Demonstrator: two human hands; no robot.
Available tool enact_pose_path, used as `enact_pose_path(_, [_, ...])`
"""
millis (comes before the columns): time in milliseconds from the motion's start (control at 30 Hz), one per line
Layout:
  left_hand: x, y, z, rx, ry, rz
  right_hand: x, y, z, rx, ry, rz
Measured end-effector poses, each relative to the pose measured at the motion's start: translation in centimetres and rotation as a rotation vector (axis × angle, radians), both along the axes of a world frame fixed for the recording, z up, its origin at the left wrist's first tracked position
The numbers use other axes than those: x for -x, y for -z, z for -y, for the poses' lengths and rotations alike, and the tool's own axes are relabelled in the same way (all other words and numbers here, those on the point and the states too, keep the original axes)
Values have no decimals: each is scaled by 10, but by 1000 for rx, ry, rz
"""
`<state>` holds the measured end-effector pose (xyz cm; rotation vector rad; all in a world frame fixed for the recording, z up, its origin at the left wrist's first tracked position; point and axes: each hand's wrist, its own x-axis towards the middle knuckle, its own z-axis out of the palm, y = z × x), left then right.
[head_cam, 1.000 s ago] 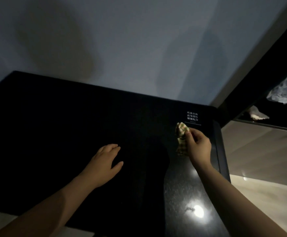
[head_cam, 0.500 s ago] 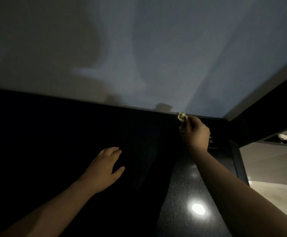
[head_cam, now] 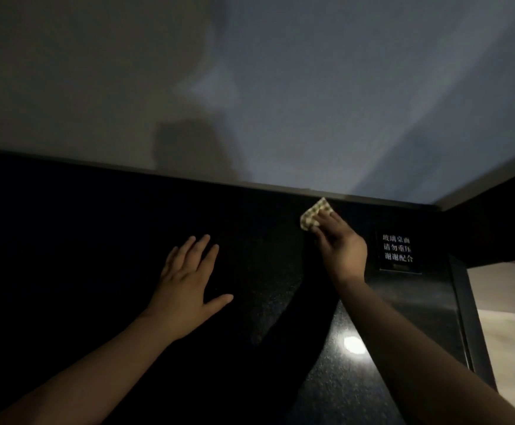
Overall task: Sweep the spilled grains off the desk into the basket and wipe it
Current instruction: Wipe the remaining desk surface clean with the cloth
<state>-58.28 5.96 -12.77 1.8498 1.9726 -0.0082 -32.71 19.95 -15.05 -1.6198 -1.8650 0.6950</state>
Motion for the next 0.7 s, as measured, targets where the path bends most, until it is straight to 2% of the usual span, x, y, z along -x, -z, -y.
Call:
enact_pose_path(67, [1,3,1,-15,3,11,-1,-2,24,32,-52,-66])
enact_pose_path(167, [1,6,1,-20,7,-15,-1,-14,45,192,22,-289])
enact_pose_path(233, [1,6,1,-20,13,-27,-4,-24,34,125,116,-352])
enact_pose_path(333, [0,6,1,-3,11,-36,-12,-32,-1,-6,203,-190])
enact_pose_path(500, [-1,5,1,7,1,-34,-11,-12,-15,121,131,64])
enact_pose_path(600, [-3,3,0,18,-5,-30,3,-4,13,82,33,12])
enact_pose_path(700, [-2,5,1,1,-3,-30,14,-3,49,55,-158,-9])
